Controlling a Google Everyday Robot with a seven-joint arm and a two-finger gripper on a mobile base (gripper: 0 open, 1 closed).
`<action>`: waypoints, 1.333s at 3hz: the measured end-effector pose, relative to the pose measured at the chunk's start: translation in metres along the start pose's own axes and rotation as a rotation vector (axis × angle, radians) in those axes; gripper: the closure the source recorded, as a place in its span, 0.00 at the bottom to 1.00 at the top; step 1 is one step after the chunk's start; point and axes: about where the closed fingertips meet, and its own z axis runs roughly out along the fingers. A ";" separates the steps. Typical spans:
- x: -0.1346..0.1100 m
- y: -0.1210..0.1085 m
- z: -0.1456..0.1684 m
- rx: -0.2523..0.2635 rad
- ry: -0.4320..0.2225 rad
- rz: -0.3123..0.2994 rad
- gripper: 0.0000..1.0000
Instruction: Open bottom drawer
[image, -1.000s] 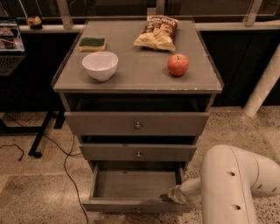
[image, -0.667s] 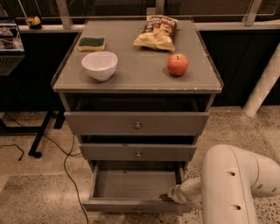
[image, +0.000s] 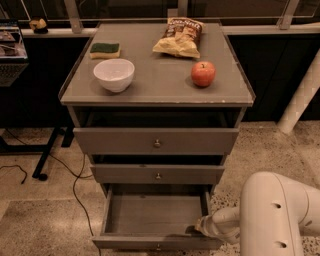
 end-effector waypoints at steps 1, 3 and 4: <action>-0.010 0.009 -0.008 -0.073 -0.029 0.026 0.60; -0.027 0.022 -0.057 -0.284 -0.128 0.057 0.13; -0.025 0.018 -0.058 -0.285 -0.133 0.072 0.00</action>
Offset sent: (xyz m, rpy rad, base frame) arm 0.0174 0.0008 0.0757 0.3207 -0.2001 -0.0032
